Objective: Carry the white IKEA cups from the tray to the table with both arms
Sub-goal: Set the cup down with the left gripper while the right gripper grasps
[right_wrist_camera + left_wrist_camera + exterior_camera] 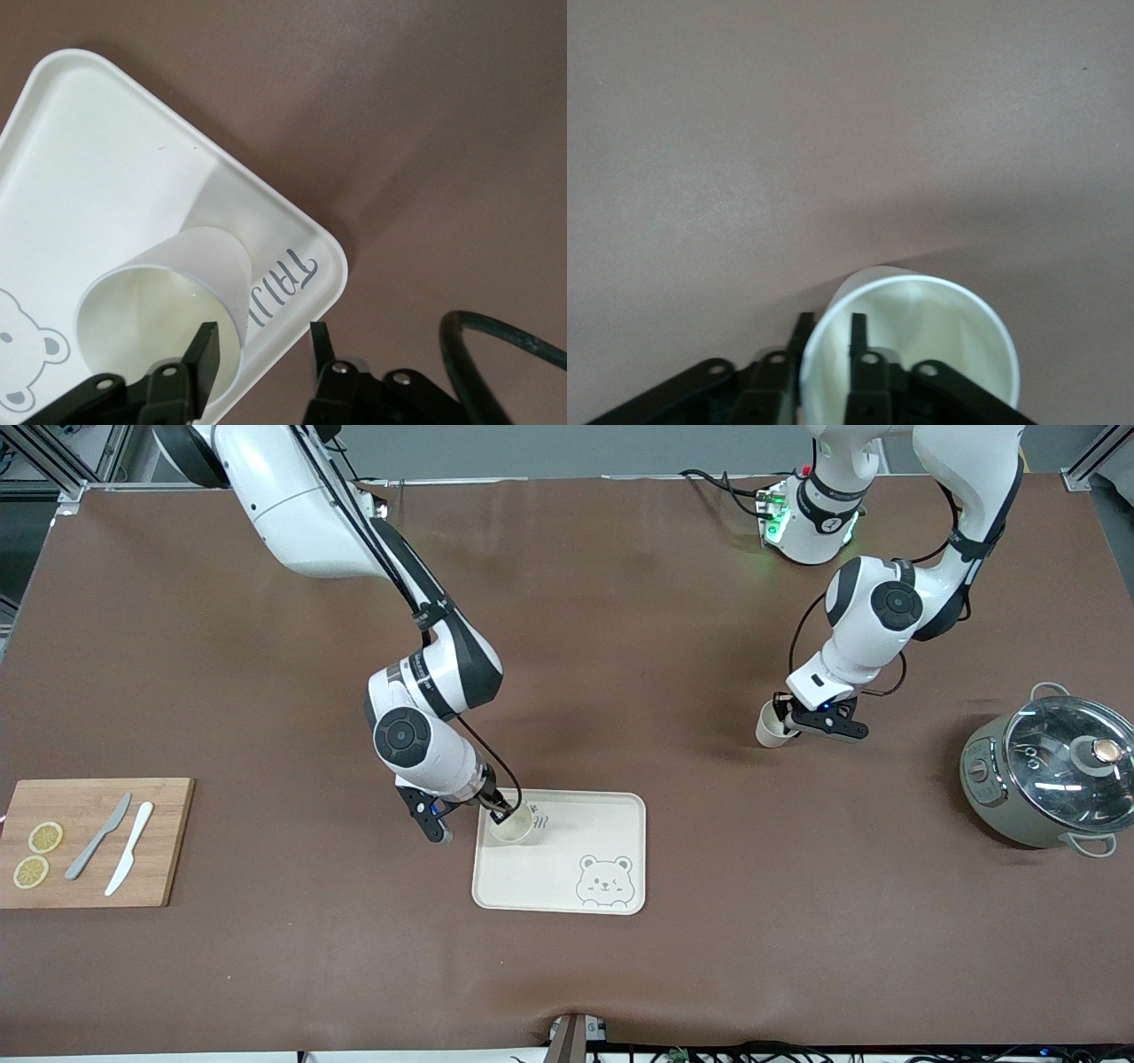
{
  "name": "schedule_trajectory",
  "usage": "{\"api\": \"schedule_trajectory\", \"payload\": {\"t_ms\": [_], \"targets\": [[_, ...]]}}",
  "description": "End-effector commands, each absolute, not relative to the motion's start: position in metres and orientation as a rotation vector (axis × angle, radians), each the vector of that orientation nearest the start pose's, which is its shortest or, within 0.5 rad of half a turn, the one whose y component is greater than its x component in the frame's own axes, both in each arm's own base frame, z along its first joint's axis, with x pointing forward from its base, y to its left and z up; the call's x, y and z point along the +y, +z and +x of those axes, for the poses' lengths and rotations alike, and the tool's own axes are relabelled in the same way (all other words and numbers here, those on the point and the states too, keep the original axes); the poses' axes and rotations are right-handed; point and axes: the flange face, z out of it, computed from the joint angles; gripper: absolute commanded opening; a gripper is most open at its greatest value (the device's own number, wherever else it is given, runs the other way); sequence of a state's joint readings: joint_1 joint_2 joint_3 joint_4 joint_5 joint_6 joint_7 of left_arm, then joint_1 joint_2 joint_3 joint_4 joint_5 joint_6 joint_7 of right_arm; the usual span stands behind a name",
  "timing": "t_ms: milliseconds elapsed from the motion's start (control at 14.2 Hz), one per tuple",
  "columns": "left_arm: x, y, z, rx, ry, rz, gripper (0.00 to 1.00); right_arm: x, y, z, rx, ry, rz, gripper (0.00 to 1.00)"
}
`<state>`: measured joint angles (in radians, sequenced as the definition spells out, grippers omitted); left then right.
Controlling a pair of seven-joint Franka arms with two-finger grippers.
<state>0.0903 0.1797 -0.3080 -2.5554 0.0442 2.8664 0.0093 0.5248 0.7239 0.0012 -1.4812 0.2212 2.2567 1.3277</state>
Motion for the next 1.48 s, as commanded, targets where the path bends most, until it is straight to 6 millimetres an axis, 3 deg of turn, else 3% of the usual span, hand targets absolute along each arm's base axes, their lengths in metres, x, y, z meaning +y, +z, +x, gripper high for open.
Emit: {"api": "schedule_trajectory", "payload": {"t_ms": [0, 70, 141, 281, 352, 422, 493, 633, 985, 1267, 1407], "targets": [[-0.107, 0.223, 0.457, 0.416, -0.246, -3.167, 0.44, 0.375, 0.253, 0.629, 1.374, 0.161, -2.636, 0.44], [-0.107, 0.223, 0.457, 0.416, -0.246, -3.167, 0.46, 0.376, 0.247, 0.630, 1.376, 0.150, -2.629, 0.43], [-0.107, 0.223, 0.458, 0.415, -0.248, -3.167, 0.61, 0.378, 0.246, 0.631, 1.383, 0.132, -2.612, 0.39], [-0.107, 0.224, 0.458, 0.418, -0.251, -3.166, 0.78, 0.377, 0.241, 0.631, 1.387, 0.130, -2.615, 0.39], [-0.109, 0.224, 0.458, 0.420, -0.253, -3.166, 0.93, 0.377, 0.239, 0.631, 1.389, 0.131, -2.616, 0.33], [-0.109, 0.225, 0.459, 0.418, -0.255, -3.166, 1.00, 0.377, 0.239, 0.631, 1.386, 0.131, -2.620, 0.29], [-0.109, 0.226, 0.459, 0.415, -0.260, -3.166, 1.00, 0.377, 0.239, 0.631, 1.384, 0.132, -2.622, 0.13], [-0.108, 0.229, 0.460, 0.413, -0.264, -3.163, 1.00, 0.377, 0.240, 0.631, 1.379, 0.131, -2.623, 0.00], [-0.107, 0.240, 0.463, 0.408, -0.263, -3.157, 1.00, 0.369, 0.253, 0.638, 1.360, 0.122, -2.621, 0.00], [-0.107, 0.275, 0.470, 0.408, -0.170, -3.129, 1.00, 0.365, 0.271, 0.647, 1.288, 0.116, -2.647, 0.00], [-0.109, 0.290, 0.477, 0.410, -0.157, -3.123, 1.00, 0.349, 0.277, 0.650, 1.257, 0.154, -2.688, 0.00]]}}
